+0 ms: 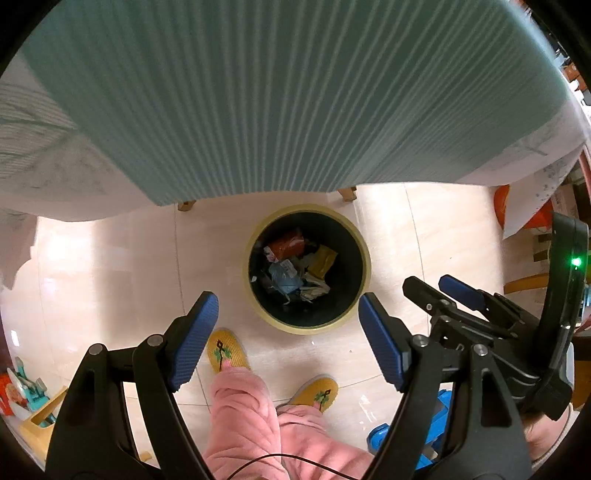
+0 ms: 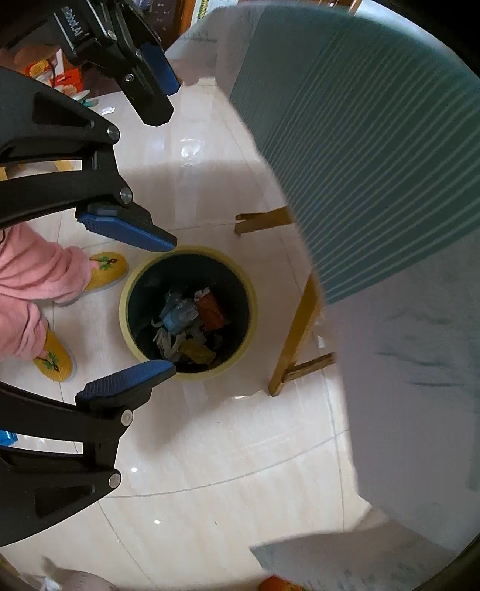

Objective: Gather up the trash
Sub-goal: 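Carry both items to the black bin and open both tools to drop them, then raise both open tools back toward the table, then grasp the milk-tea carton with the left tool while the right tool grasps the yellow-green snack bag, then lower both tools over the black bin and open them to drop the items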

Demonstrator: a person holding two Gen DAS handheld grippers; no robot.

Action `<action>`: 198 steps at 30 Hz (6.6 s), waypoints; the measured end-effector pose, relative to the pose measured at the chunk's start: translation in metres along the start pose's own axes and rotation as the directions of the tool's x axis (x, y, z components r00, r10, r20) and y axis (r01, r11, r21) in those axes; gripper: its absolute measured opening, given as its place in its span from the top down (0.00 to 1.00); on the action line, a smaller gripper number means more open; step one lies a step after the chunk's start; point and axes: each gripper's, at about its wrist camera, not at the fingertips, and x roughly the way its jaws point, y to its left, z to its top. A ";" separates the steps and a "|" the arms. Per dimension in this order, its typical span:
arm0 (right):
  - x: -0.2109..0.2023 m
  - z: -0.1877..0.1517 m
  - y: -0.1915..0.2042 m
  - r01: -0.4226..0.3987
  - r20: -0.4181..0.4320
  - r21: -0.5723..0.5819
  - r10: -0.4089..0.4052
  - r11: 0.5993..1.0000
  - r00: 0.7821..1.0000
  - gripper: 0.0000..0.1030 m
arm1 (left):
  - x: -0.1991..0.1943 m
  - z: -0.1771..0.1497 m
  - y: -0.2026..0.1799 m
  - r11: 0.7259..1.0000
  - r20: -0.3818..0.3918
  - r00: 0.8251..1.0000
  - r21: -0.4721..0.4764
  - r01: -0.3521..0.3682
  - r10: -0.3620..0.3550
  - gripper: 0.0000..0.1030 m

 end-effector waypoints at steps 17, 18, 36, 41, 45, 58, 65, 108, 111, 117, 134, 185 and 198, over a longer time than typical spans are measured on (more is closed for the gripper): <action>-0.227 0.027 0.033 -0.149 0.259 -0.028 0.151 0.988 0.954 0.38 | -0.211 0.006 -0.013 0.999 0.241 0.970 0.033 0.029 -0.036 0.26; -0.236 0.028 0.034 -0.156 0.270 -0.033 0.159 0.987 0.950 0.38 | -0.224 0.007 -0.014 0.999 0.260 0.965 0.037 0.024 -0.032 0.26; -0.390 0.062 0.070 -0.229 0.456 -0.152 0.274 0.962 0.847 0.36 | -0.406 0.044 -0.027 0.997 0.498 0.867 0.074 -0.039 -0.003 0.24; -0.401 0.097 0.084 -0.241 0.463 -0.160 0.289 0.957 0.838 0.36 | -0.428 0.073 -0.025 0.991 0.519 0.854 0.106 -0.087 0.020 0.22; -0.396 0.137 0.097 -0.266 0.457 -0.139 0.301 0.954 0.837 0.35 | -0.438 0.104 -0.019 0.985 0.530 0.848 0.136 -0.103 0.016 0.22; -0.267 0.361 0.179 -0.288 0.381 0.001 0.266 0.958 0.886 0.33 | -0.344 0.312 0.043 0.970 0.397 0.917 0.234 -0.069 -0.031 0.22; -0.148 0.477 0.208 -0.324 0.319 0.120 0.272 0.938 0.908 0.33 | -0.239 0.433 0.074 0.950 0.248 0.966 0.311 -0.010 -0.071 0.22; 0.005 0.590 0.243 -0.358 0.339 0.109 0.304 0.927 0.890 0.98 | -0.059 0.546 0.055 0.908 0.009 0.977 0.372 0.194 -0.213 0.62; -0.008 0.579 0.233 -0.362 0.346 0.101 0.308 0.927 0.886 0.99 | -0.059 0.544 0.052 0.908 0.019 0.976 0.370 0.197 -0.219 0.71; -0.036 0.558 0.234 -0.354 0.365 0.056 0.311 0.934 0.878 1.00 | -0.078 0.526 0.060 0.922 0.058 0.971 0.332 0.200 -0.231 0.72; -0.213 0.340 0.202 -0.067 0.316 -0.302 0.166 0.951 0.934 1.00 | -0.216 0.360 0.074 0.959 0.224 0.938 0.162 0.231 -0.263 0.72; 0.208 -0.043 -0.051 0.046 -0.157 -0.286 -0.095 0.957 0.983 0.96 | 0.146 -0.040 -0.001 0.997 0.027 0.997 0.024 0.070 -0.071 0.71; 0.220 -0.065 -0.091 0.085 -0.136 -0.142 -0.105 0.986 0.985 0.55 | 0.228 -0.014 0.009 0.999 0.068 0.998 0.051 -0.018 0.014 0.41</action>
